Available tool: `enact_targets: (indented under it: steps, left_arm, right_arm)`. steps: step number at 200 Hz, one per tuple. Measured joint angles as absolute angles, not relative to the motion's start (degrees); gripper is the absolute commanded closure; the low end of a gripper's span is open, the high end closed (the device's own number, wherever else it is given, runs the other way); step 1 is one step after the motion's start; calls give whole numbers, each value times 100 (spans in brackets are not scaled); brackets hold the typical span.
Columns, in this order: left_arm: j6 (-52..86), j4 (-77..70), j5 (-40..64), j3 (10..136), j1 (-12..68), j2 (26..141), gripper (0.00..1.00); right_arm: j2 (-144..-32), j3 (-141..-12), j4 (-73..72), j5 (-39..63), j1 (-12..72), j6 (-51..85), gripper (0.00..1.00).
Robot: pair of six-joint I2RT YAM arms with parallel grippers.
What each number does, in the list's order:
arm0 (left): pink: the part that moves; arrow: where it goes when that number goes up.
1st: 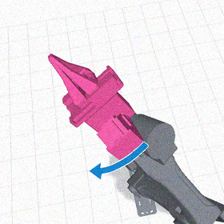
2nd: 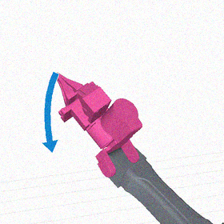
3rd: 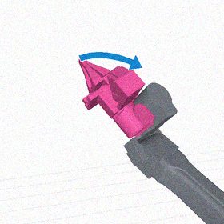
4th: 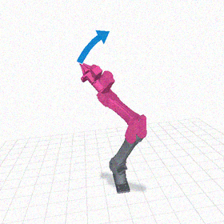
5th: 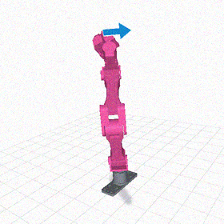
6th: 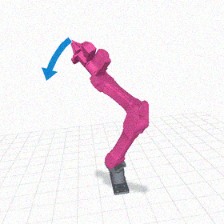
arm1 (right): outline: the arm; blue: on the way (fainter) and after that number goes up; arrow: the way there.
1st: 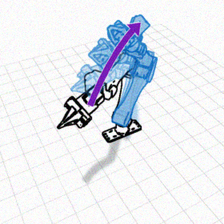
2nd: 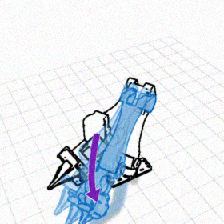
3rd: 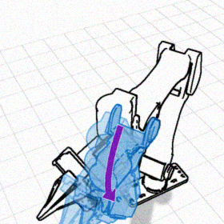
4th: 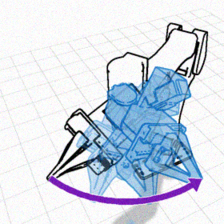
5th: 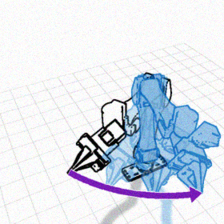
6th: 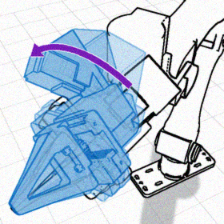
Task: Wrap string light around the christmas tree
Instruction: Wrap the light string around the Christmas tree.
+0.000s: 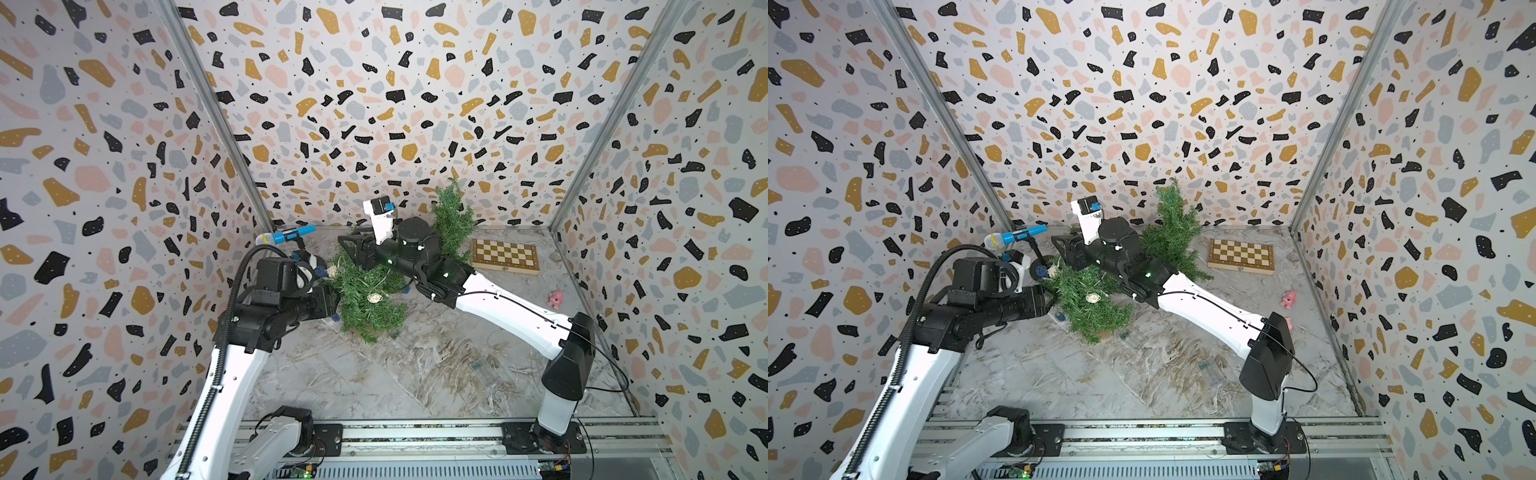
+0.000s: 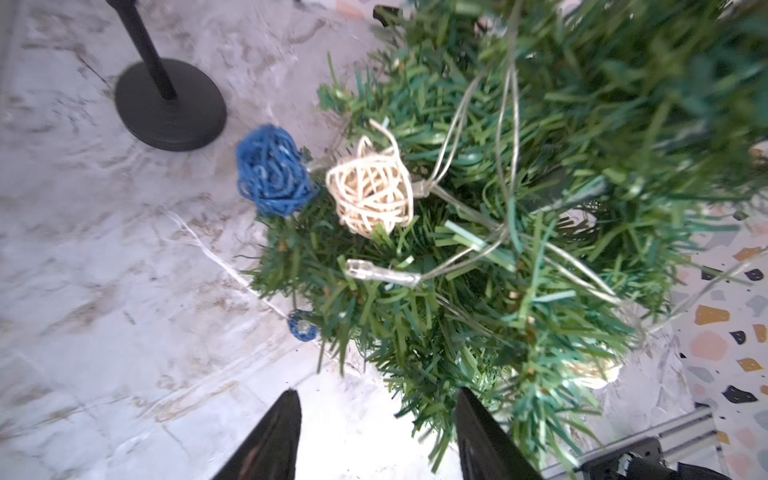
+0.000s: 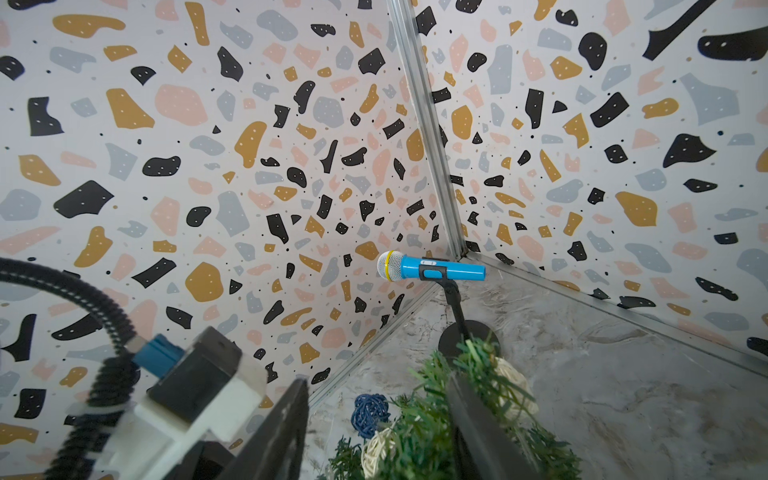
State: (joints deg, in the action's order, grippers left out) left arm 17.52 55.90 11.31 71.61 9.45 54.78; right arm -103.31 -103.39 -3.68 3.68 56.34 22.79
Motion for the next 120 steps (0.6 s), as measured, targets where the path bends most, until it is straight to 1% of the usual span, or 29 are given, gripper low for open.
enact_targets:
  steps: [30,72,94,120]
  left_arm:
    - [1619,5640,930,7336,945,5489,39]
    - [1542,5636,862,7719,1035,5839,38]
    - [1500,5610,681,8117,1358,6058,38]
    - [1389,5535,395,8525,1850,6342,38]
  right_arm:
    - [-9924,-10125,-226,384,5631,2106,42]
    - [-8910,-9303,-137,362,5330,1957,41]
    - [-8333,-8729,-32,309,4982,1828,41]
    - [-7483,-7605,198,301,4517,1758,42]
